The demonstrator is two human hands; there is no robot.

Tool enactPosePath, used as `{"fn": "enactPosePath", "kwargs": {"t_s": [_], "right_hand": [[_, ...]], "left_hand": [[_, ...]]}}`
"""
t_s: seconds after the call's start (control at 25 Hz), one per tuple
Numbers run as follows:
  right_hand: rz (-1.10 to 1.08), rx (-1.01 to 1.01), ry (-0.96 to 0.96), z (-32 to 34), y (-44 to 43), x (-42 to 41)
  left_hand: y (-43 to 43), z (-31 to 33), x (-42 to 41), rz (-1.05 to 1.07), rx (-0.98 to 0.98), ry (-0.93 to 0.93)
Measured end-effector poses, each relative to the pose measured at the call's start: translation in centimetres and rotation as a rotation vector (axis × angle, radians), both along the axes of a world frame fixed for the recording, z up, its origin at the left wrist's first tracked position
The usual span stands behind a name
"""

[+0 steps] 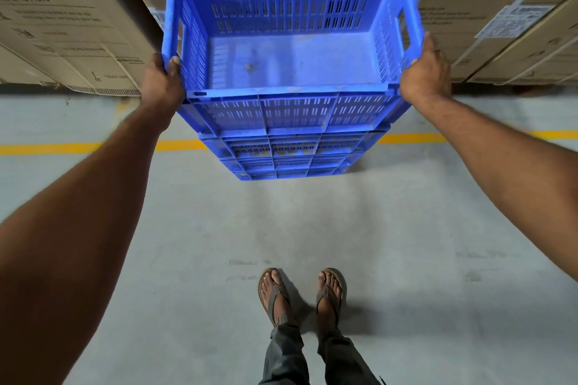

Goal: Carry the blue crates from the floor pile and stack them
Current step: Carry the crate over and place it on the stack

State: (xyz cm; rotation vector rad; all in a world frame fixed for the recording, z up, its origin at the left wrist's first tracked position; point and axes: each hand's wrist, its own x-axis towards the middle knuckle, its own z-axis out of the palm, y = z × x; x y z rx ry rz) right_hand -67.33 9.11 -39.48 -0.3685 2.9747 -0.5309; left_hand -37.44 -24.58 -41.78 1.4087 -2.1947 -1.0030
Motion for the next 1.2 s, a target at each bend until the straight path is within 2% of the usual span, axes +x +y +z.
{"fn": "enactPosePath", "kwargs": {"t_s": [0.08, 0.16, 0.28, 0.4, 0.52, 0.68, 0.88, 1.2], "right_hand": [[0.013, 0.048, 0.052, 0.7, 0.2, 0.7], [0.071, 0.074, 0.185, 1.4, 1.1, 2.5], [0.17, -0.004, 0.275, 1.7, 3.6, 7.5], [0.27, -0.135, 0.123, 2.1, 5.4, 12.1], [0.305, -0.362, 0.016, 4.5, 7.3, 16.4], [0.304, -0.514, -0.2, 9.3, 11.3, 24.2], [0.352, -0.566, -0.369, 13.5, 17.1, 35.0], [0.459, -0.537, -0.469, 17.0, 27.1, 50.4]], "left_hand": [[0.3, 0.6, 0.2, 0.008, 0.033, -0.048], [1.7, 1.0, 1.2, 0.04, -0.002, -0.045], [6.9, 1.9, 3.8, 0.088, -0.028, -0.005], [11.9, 3.2, 6.0, 0.14, 0.091, 0.073], [17.2, 7.0, 8.3, 0.266, 0.176, 0.256], [26.9, 12.3, 13.7, 0.301, 0.192, 0.409], [36.7, 16.8, 23.3, 0.279, 0.171, 0.481], [49.2, 20.3, 39.2, 0.299, 0.196, 0.457]]}}
